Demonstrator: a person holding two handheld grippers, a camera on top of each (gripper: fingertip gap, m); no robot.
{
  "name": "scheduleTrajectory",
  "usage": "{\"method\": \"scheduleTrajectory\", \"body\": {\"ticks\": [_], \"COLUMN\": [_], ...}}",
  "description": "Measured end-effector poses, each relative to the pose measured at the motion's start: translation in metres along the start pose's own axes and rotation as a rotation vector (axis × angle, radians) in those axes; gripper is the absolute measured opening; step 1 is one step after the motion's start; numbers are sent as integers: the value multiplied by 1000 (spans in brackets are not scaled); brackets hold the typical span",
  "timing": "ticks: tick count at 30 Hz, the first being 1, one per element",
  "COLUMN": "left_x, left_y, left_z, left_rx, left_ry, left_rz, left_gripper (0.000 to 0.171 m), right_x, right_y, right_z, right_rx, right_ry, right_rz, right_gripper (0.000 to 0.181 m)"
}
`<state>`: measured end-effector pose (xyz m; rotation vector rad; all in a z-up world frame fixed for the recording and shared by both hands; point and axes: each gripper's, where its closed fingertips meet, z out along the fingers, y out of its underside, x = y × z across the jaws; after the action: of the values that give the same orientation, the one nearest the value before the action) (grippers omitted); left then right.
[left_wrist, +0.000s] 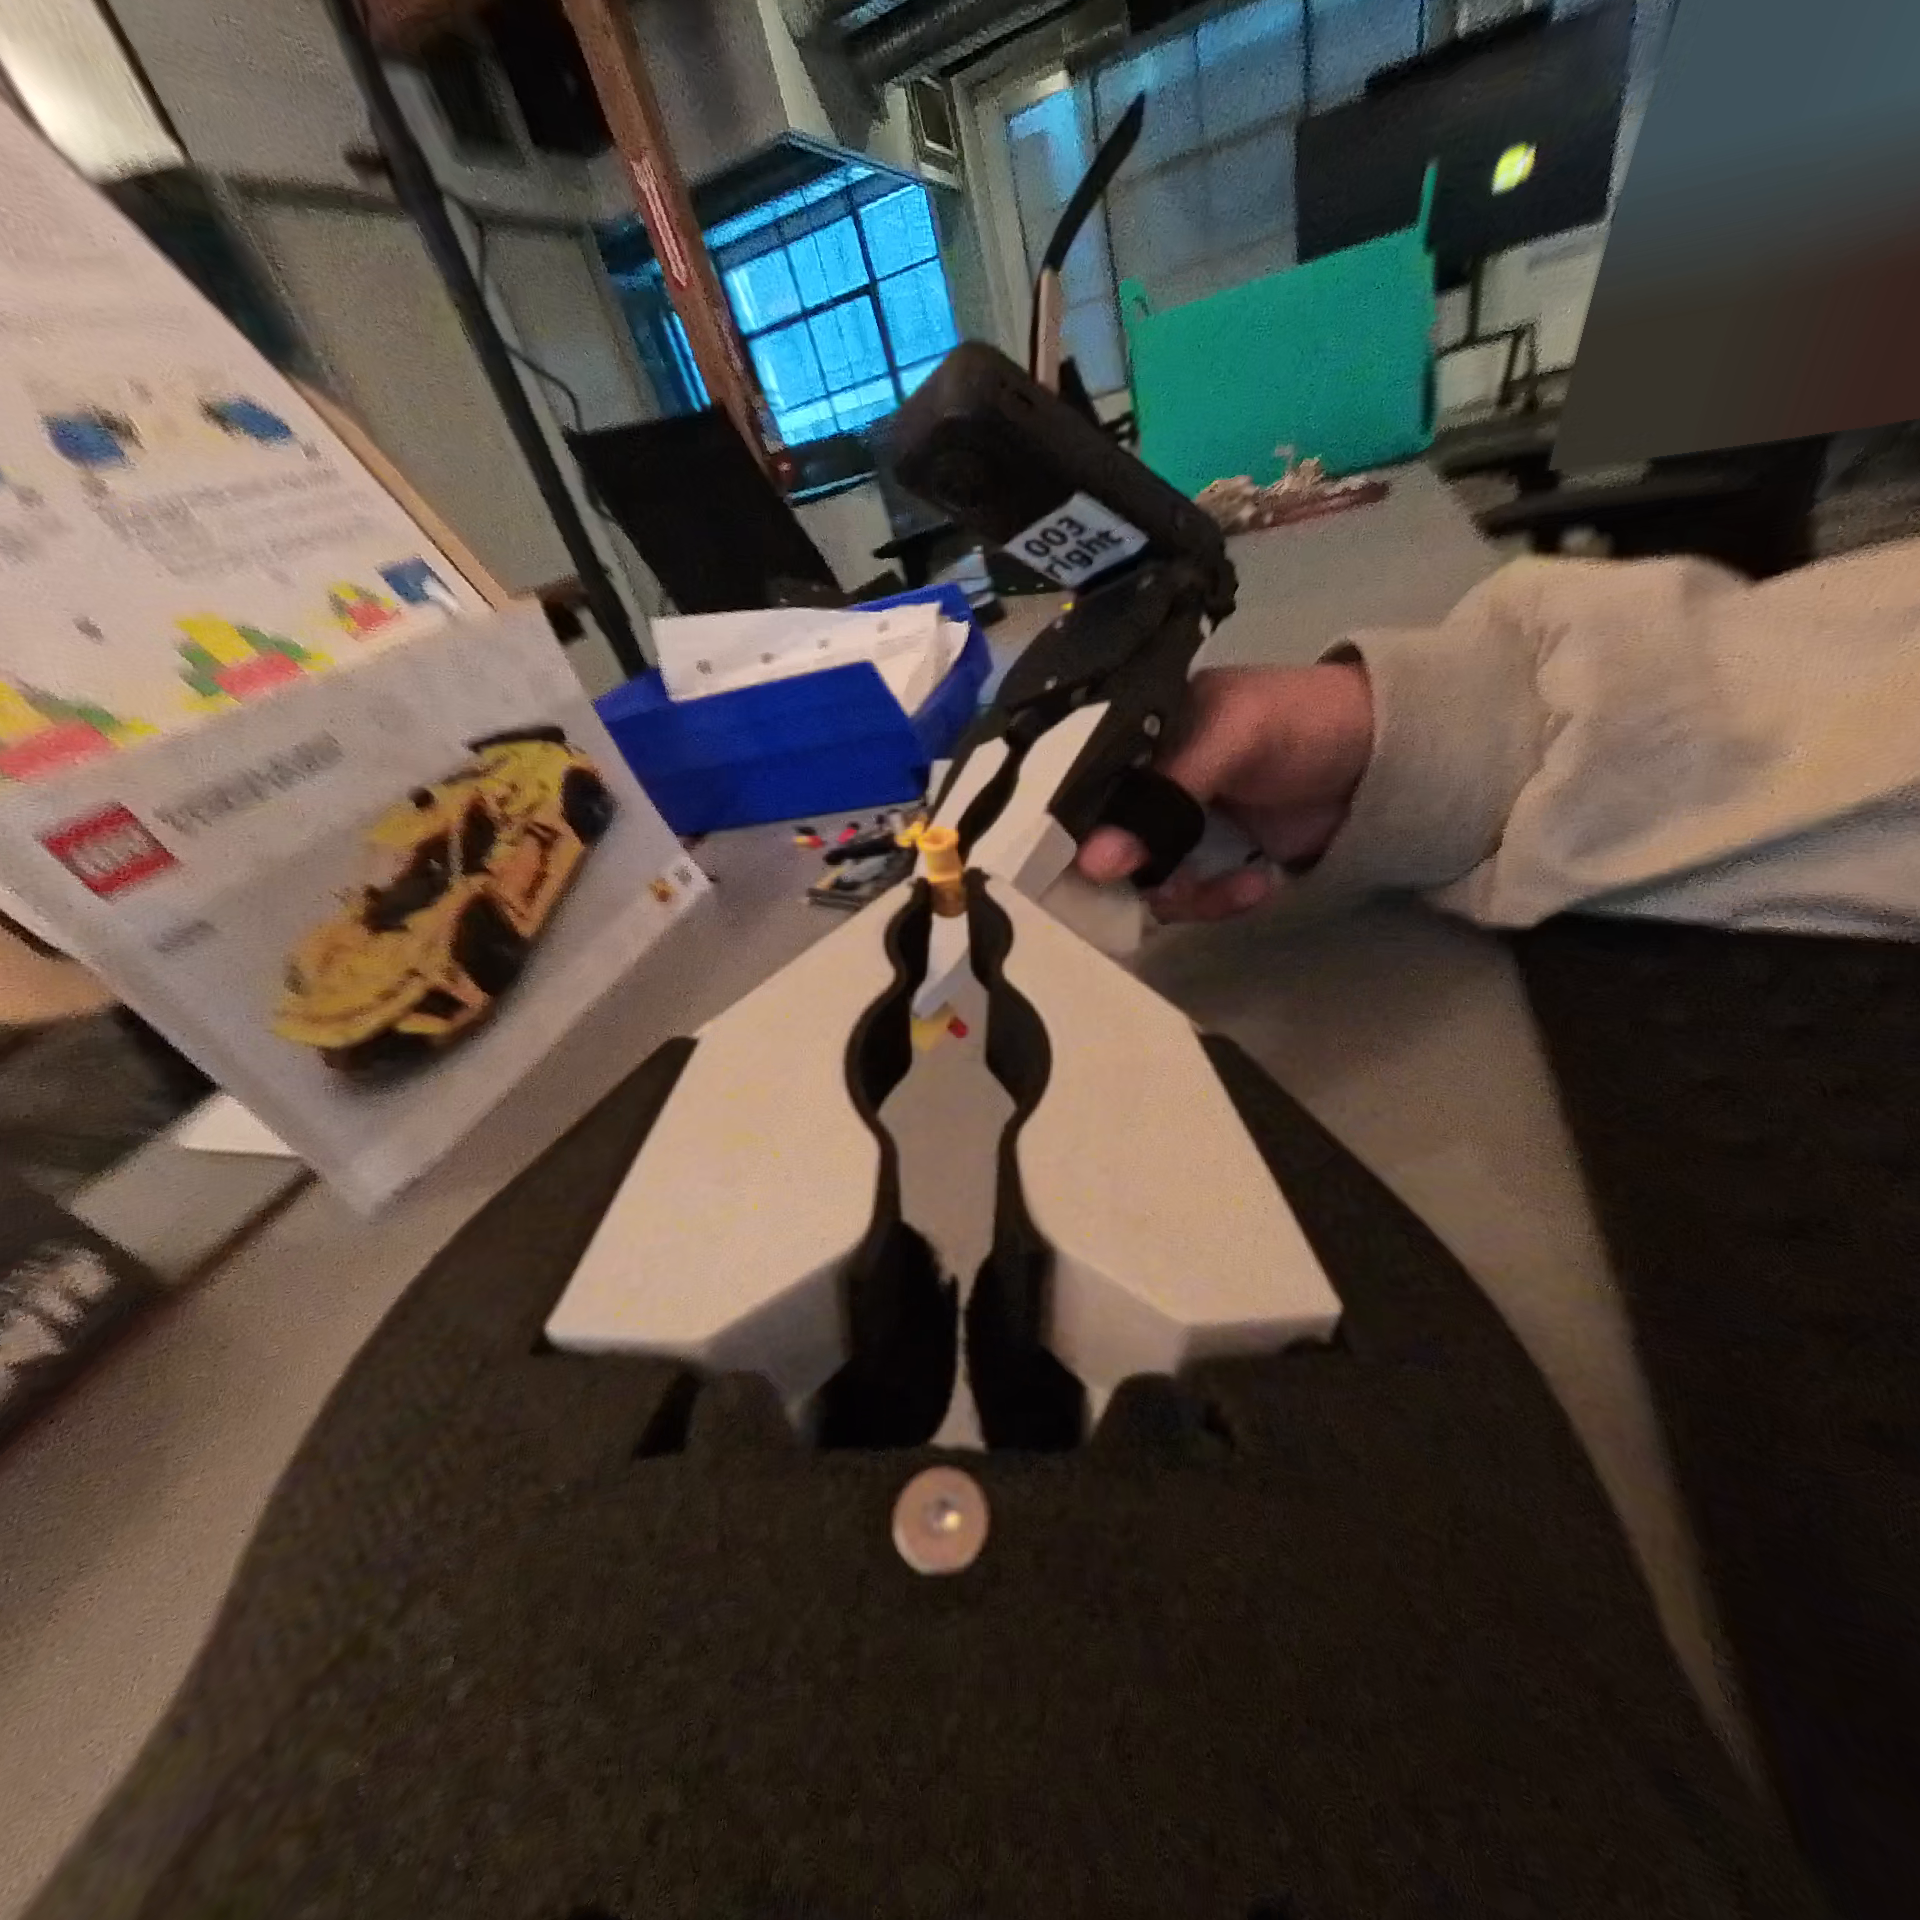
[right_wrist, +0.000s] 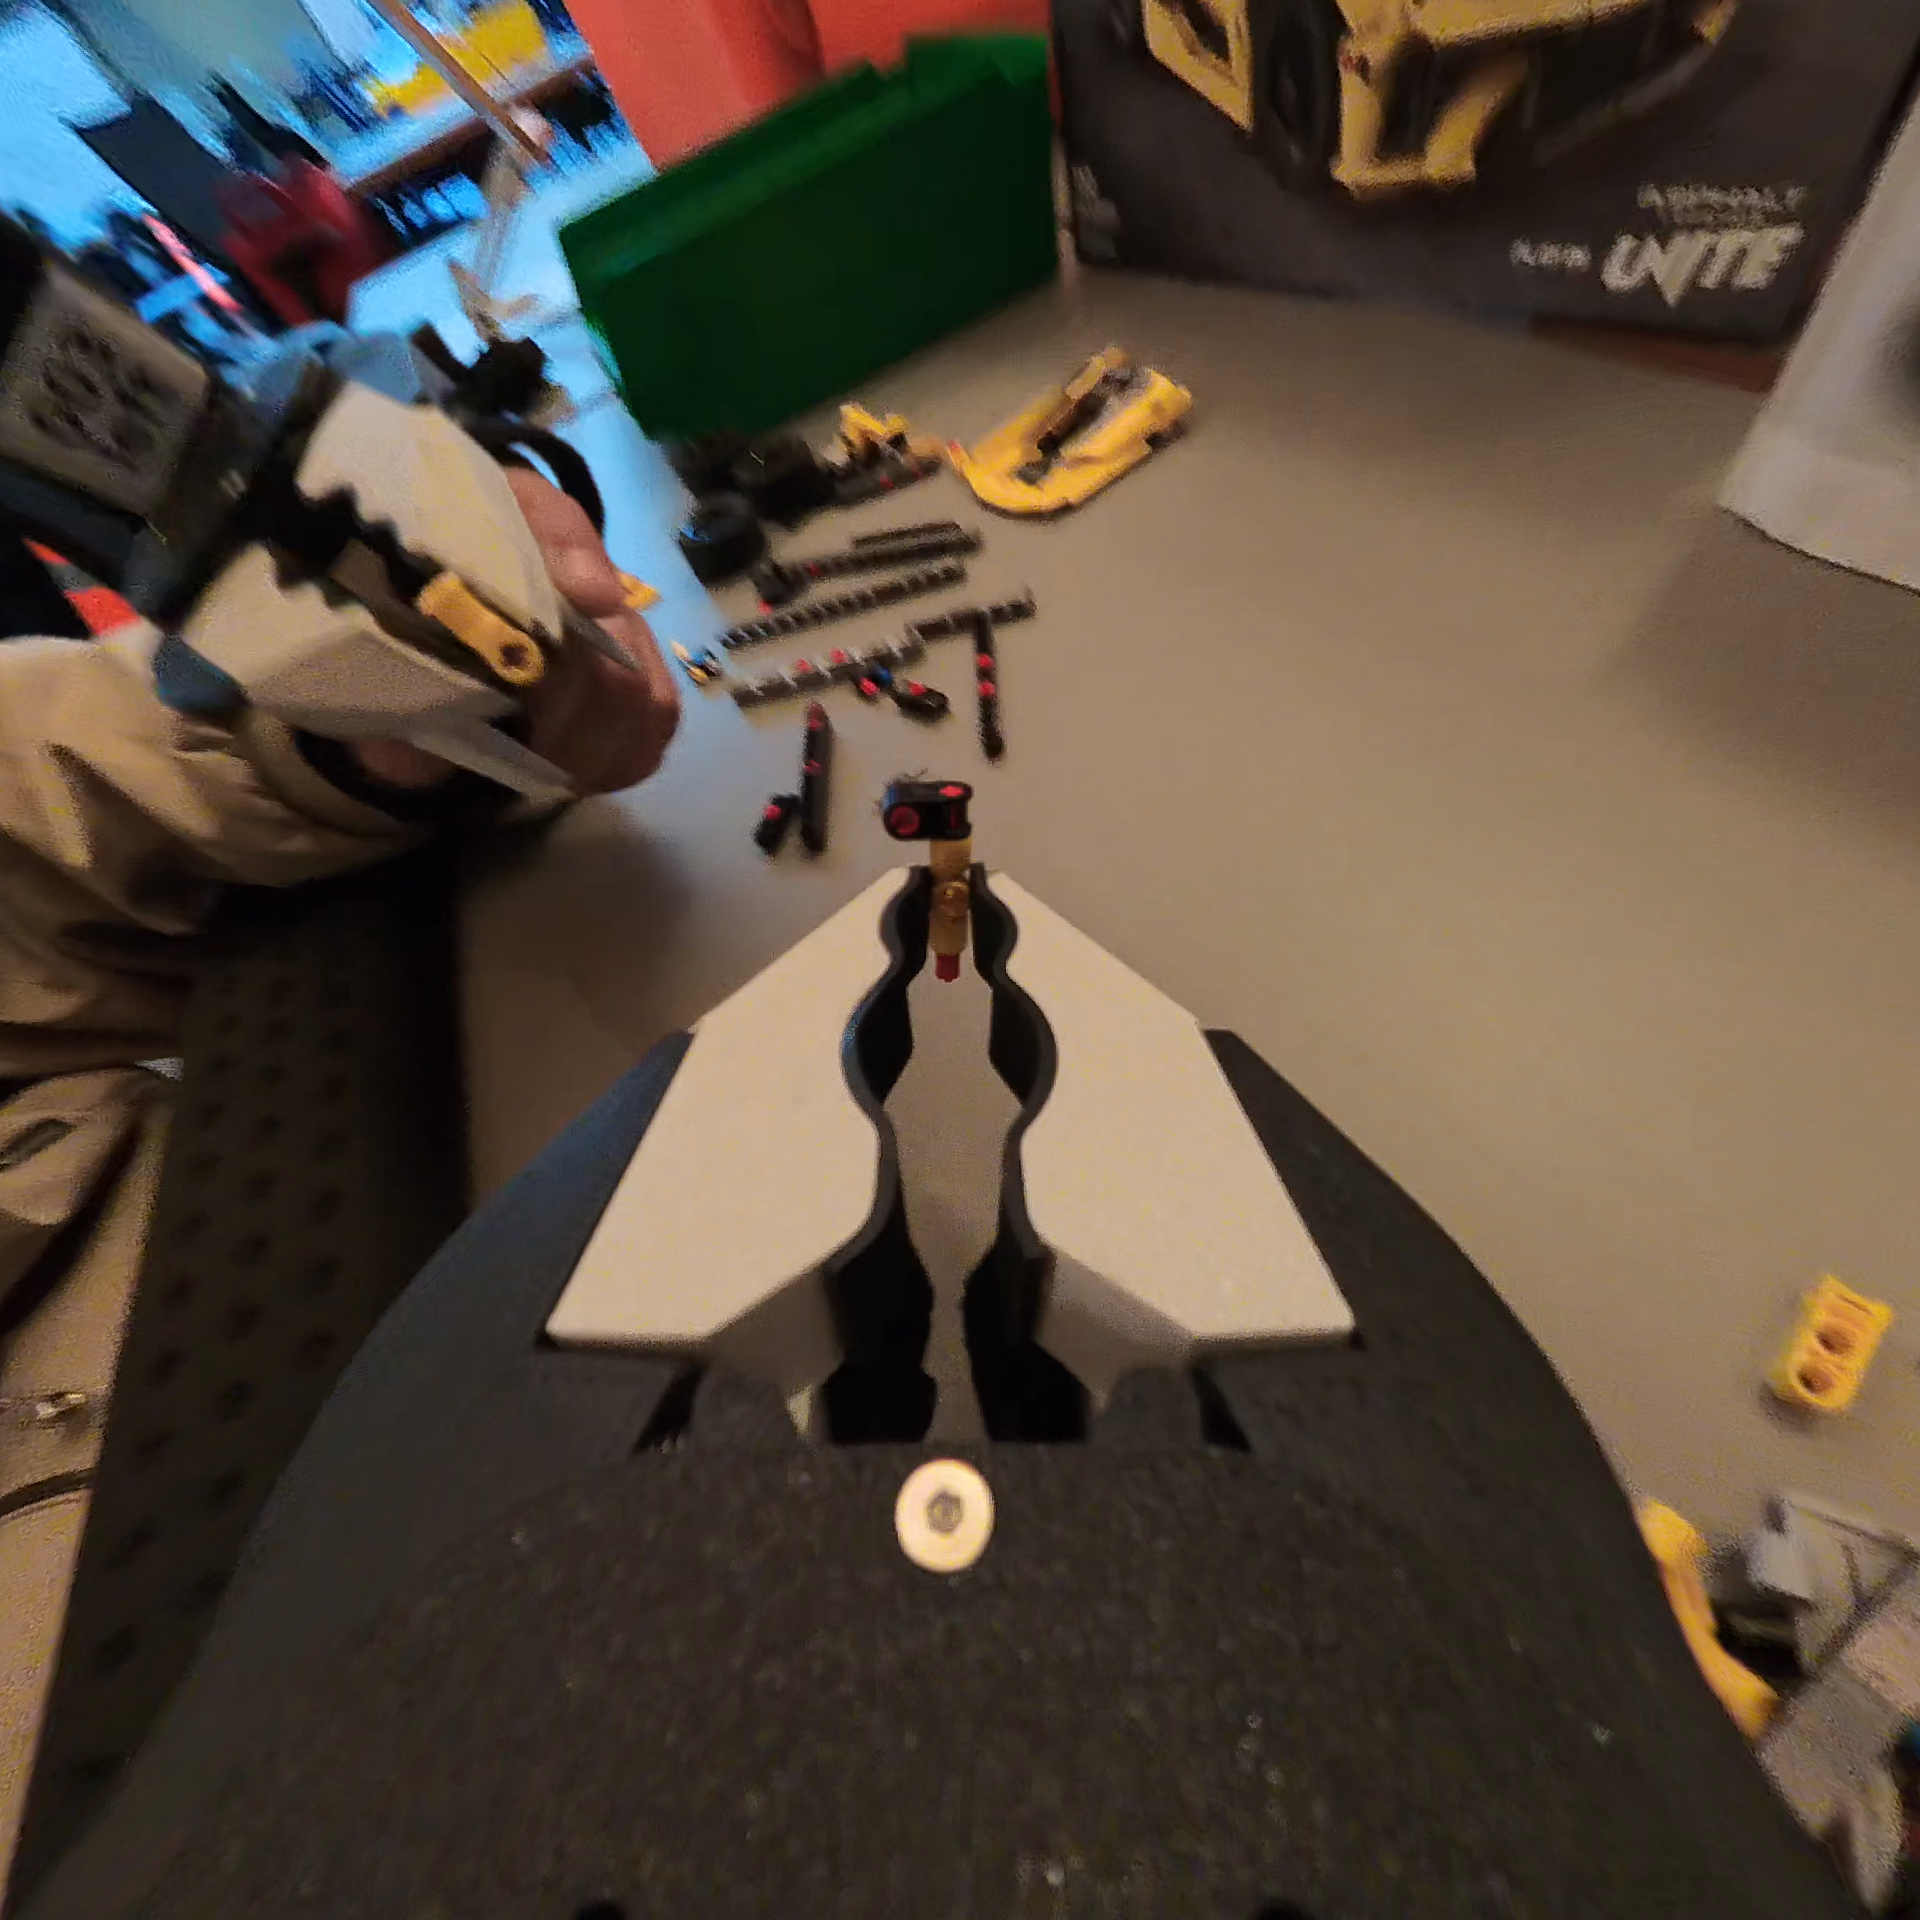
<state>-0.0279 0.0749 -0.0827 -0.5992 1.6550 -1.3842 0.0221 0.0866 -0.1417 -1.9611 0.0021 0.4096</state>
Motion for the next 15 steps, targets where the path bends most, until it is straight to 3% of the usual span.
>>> {"method": "scheduleTrajectory", "body": {"ticks": [2, 6, 8, 9, 11, 13, 15], "left_x": [5, 2, -1, -3, -8, -14, -11], "left_y": [0, 3, 9, 11, 22, 38, 44], "left_z": [1, 2, 2, 2, 4, 4, 6], "left_rx": [-20, -42, -77, -98, -183, -292, -324], "left_ry": [-38, -97, -120, -145, -193, -237, -231], "left_rz": [138, 264, 338, 390, 516, 647, 719], "left_gripper": [6, 7, 7, 7, 6, 6, 6], "right_x": [-6, -1, -4, -7, -8, -20, -41], "right_y": [4, 61, 72, 71, 63, 40, 11], "right_z": [2, 16, 20, 22, 22, 20, 15], "right_rx": [-26, -349, -401, -397, -352, -224, -67], "right_ry": [-45, 15, 20, 5, -1, -66, -161], "right_rz": [25, -105, -148, -146, -138, -112, -107], "right_gripper": [7, 7, 7, 9, 29, 35, 39]}}
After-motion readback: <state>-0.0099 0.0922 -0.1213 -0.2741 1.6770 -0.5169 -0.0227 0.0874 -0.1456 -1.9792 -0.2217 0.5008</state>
